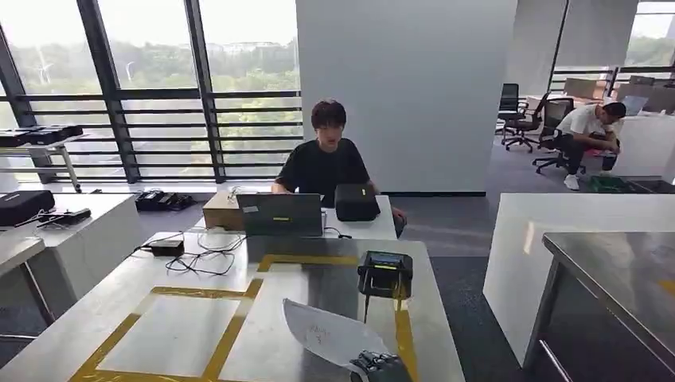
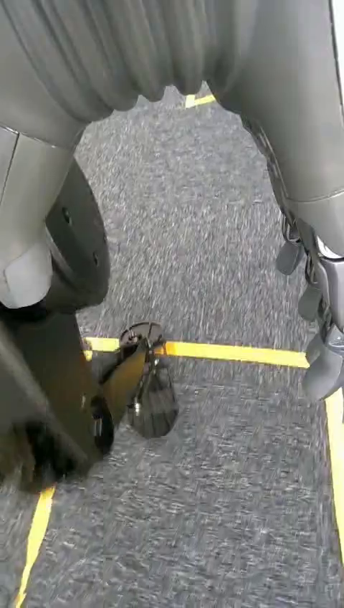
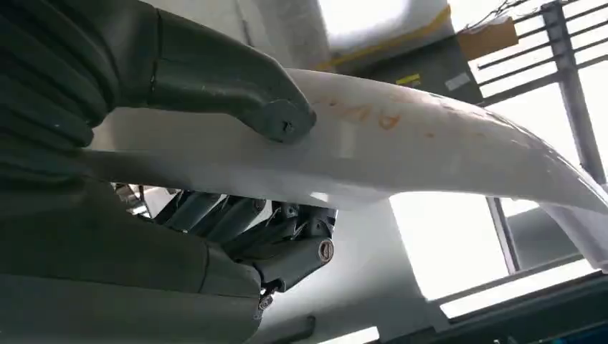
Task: Take the parts from the cabinet and place them on the table.
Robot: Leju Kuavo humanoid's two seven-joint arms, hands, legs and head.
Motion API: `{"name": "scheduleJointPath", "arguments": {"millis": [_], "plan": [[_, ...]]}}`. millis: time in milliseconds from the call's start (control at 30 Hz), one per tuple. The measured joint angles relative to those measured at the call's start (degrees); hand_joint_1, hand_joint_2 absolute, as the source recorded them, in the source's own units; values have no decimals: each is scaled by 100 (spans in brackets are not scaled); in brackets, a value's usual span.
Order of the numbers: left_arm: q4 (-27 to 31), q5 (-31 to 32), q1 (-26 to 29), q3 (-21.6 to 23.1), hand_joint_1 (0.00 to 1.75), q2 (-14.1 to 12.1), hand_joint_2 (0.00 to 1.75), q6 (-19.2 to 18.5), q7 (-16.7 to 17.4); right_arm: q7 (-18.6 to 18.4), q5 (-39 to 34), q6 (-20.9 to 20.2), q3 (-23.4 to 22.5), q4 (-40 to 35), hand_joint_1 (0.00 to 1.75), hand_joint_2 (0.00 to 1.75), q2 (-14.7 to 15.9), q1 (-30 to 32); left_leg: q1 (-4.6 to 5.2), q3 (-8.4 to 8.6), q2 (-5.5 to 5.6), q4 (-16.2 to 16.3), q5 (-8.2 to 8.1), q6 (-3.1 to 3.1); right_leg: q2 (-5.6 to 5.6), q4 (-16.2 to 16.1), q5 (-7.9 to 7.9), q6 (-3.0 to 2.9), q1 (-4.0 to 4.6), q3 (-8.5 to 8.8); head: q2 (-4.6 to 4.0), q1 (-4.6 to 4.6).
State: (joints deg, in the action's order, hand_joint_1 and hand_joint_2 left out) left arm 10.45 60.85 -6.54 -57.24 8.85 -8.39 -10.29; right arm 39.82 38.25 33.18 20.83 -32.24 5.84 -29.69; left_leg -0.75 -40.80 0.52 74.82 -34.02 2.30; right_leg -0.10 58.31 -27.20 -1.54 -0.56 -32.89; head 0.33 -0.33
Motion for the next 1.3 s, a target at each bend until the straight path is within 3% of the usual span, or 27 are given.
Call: {"name": "scheduleJointPath", "arguments": {"millis": [33, 67, 100, 167, 200, 233, 267, 333, 400, 433, 500, 533, 567, 600, 633, 700, 767, 800, 867, 900, 933, 1033, 1067, 1100, 1200, 1267, 1300], "plan": [[0, 0, 25, 0, 0, 0, 175, 4, -2, 0, 7, -4, 0, 0, 175, 175, -2, 6, 3, -150, 0, 112, -26, -21, 6, 1, -48, -3, 9, 53, 0, 4], [0, 0, 43, 0, 0, 0, 175, 7, -4, 0, 13, -6, 0, 0, 175, 175, -4, 6, 6, -158, 0, -30, 81, -38, 12, 2, -94, 2, 15, 117, 0, -4], [0, 0, 48, 0, 0, -2, 175, 9, -13, 2, 15, -7, 0, -2, 175, 175, -4, 2, 14, -73, 0, -356, 300, -67, 12, 2, -146, 8, 21, 187, 0, 0], [2, 0, 53, 0, 0, -4, 175, 24, -33, 0, 17, -7, 0, -2, 175, 175, -9, -7, 51, 262, -27, -1345, 988, -153, -5, 0, -271, 28, 26, 347, 0, -4], [2, 0, 67, 0, 0, -13, 175, 28, -35, 0, 17, -7, 0, -2, 175, 175, -15, -17, 90, 288, -41, -1572, 1124, -177, -7, 24, -322, 53, 38, 398, 0, -15], [0, -2, 56, 0, 0, -13, 175, 33, -33, -2, 17, -7, 0, -2, 175, 175, -31, -25, 105, 314, -43, -1551, 909, -202, 10, 5, -358, 99, 49, 392, 0, -15], [2, -2, 59, 0, 0, -11, 175, 37, -33, 2, 20, -7, 0, -9, 175, 175, -33, -26, 116, 362, -35, -1571, 1009, -246, 6, -33, -396, 147, 46, 400, 2, -15], [0, -7, 62, -2, 0, -2, 175, 39, -35, 7, 20, -7, 0, -17, 175, 175, -39, -32, 86, 456, -15, -1611, 1005, -320, 11, 85, -317, 187, 59, 445, 2, 9], [2, -15, 60, -2, 0, 2, 175, 42, -35, 13, 17, -7, 0, -24, 175, 175, -42, -51, 59, 550, -6, -1666, 971, -381, 15, 643, -241, 232, 34, 109, 2, 32], [4, -18, 53, -2, 0, 2, 175, 46, -35, 11, 15, -7, 0, -24, 175, 175, -44, -55, 57, 577, -4, -1666, 941, -405, 16, 1055, -317, 266, 21, -169, 2, 39], [4, -22, 63, -2, 0, 4, 175, 46, -35, 7, 17, -7, 0, -24, 175, 175, -44, -20, 58, 649, 16, -1666, 859, -407, 17, 1653, -759, 328, 1, -656, 2, 52], [4, -28, 73, -2, 0, 4, 175, 46, -35, 7, 20, -7, 2, -24, 175, 175, -46, 1, 58, 702, 28, -1664, 808, -399, 15, 1760, -917, 350, -6, -824, 2, 57], [2, -30, 83, -2, 0, 4, 175, 46, -35, 7, 20, -7, 2, -24, 175, 175, -46, 14, 58, 759, 37, -1662, 761, -392, 14, 1650, -895, 361, -16, -868, 2, 59], [2, -31, 89, -2, 0, 9, 175, 46, -35, 4, 22, -7, 2, -24, 175, 175, -46, 15, 57, 826, 47, -1658, 705, -381, 14, 1343, -737, 354, -24, -820, 2, 61], [2, -33, 92, -2, 0, 13, 175, 46, -35, 4, 28, -7, 2, -24, 175, 175, -46, 10, 54, 889, 50, -1649, 653, -363, 14, 944, -457, 349, -29, -717, 2, 63], [2, -52, 107, -4, 0, 15, 175, 48, -39, 2, 31, -7, 2, -24, 175, 175, -48, 9, 47, 917, 57, -1650, 550, -306, 10, 97, 328, 318, -35, -479, 2, 63], [2, -74, 107, -4, 0, 11, 175, 57, -59, -2, 50, -4, 7, -15, 175, 175, -50, -17, 66, 979, 71, -1630, 488, -224, 2, 69, 249, 213, 20, -472, 2, 63], [4, -79, 123, -6, 0, 4, 175, 57, -61, 0, 55, 0, 7, -15, 175, 175, -50, -20, 66, 1026, 64, -1641, 477, -181, 8, 62, 318, 167, 23, -473, 4, 57], [7, -79, 134, -11, 0, 0, 175, 59, -72, -2, 35, 0, 7, -13, 175, 175, -50, -68, 72, 1044, 64, -1588, 444, -124, 8, 43, 284, 99, -15, -366, 4, 44], [7, -79, 133, -13, 0, -4, 175, 59, -85, -18, -51, -7, -2, -13, 175, 175, -48, -126, 55, 989, 40, -1429, 431, -106, 5, 23, 263, 62, -20, -321, 4, 55], [4, -79, 125, -13, 0, -4, 175, 59, -98, -55, -149, -18, -29, 2, 175, 175, -33, -236, 60, 798, 21, -1088, 383, -87, 7, 23, 238, 26, -21, -290, 4, 24], [2, -70, 120, -13, 0, 2, 175, 59, -103, -381, -226, -22, -181, 185, 175, 175, 135, -702, 51, -1, 14, 110, -145, -21, 7, 25, 181, -2, -16, -248, 4, 9], [2, -68, 129, -13, 0, 0, 175, 59, -101, -600, -155, -35, -245, 293, 175, 175, 239, -921, 51, -138, 12, 211, -130, -16, 5, 30, 159, 2, -15, -229, 4, 15], [4, -70, 148, -20, 0, 0, 175, 57, -101, -775, -83, -77, -291, 374, 175, 175, 317, -1138, 51, -146, 10, 82, 19, -29, 4, 35, 140, 10, -16, -213, 4, 13], [4, -83, 166, -42, 0, -18, 175, 55, -111, -1360, 193, -232, -474, 665, 175, 175, 604, -1892, 53, 311, -26, -1291, 996, -110, 16, 46, 80, 57, -27, -155, 4, 11], [2, -83, 158, -44, 0, -20, 175, 55, -120, -1572, 324, -297, -509, 776, 175, 175, 691, -2191, 92, 360, -37, -1562, 785, -178, 48, 77, 55, 112, -3, -173, 4, -9], [4, -76, 153, -44, 0, -20, 175, 55, -122, -1710, 383, -341, -558, 850, 175, 175, 774, -2325, 89, 415, -22, -1559, 906, -219, 42, 78, 20, 161, 9, -168, 4, 13]]}}
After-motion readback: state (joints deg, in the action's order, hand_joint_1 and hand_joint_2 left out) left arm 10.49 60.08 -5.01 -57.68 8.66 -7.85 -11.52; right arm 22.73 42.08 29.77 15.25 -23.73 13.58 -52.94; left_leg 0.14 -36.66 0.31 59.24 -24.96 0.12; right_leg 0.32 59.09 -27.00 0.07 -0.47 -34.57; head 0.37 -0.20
